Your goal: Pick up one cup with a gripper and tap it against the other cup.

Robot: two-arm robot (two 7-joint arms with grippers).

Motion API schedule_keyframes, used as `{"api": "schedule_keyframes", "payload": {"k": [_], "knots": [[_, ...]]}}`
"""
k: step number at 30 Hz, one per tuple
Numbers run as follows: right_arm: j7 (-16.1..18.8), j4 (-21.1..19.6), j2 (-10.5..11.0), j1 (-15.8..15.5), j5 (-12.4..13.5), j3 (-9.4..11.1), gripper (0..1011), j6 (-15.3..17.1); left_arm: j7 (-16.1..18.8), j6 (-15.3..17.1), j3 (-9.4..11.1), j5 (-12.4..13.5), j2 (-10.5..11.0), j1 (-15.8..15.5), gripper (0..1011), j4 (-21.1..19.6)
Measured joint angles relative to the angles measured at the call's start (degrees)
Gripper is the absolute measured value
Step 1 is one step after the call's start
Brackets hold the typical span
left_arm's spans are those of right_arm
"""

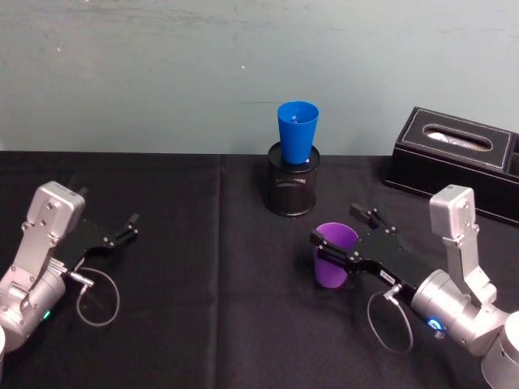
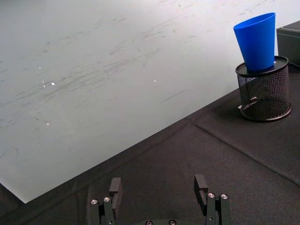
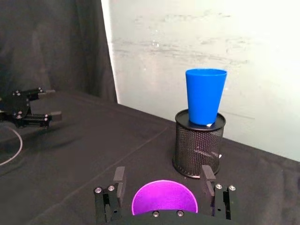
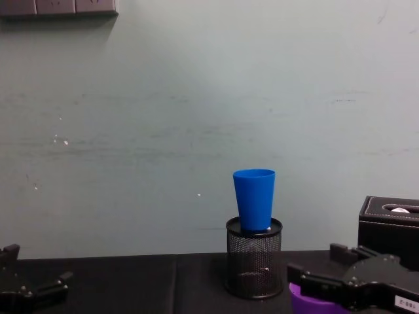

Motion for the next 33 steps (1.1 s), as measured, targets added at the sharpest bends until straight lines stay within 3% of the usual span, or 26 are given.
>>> {"api": "schedule_keyframes", "payload": {"k": [9, 15, 23, 33], "knots": [[-0.74, -0.09, -0.11, -0.21, 0.35, 0.38, 1003, -1.14, 0.00, 0.00, 0.00, 0.00, 0.00, 0.00, 1011, 0.00], [-3.42, -0.37, -0.49, -0.61, -0.26, 1.54, 1003, -1.28, 0.00, 0.00, 0.00, 0.00, 0.00, 0.00, 1011, 0.00], [-9.76, -0.30, -1.44, -1.00, -3.57, 4.81, 1003, -1.83, 0.00, 0.00, 0.00, 0.00, 0.00, 0.00, 1011, 0.00], [-13.84, 2.20, -3.13, -0.49, -6.05, 7.05, 1003, 0.57, 0.00, 0.00, 0.00, 0.00, 0.00, 0.00, 1011, 0.00]]}}
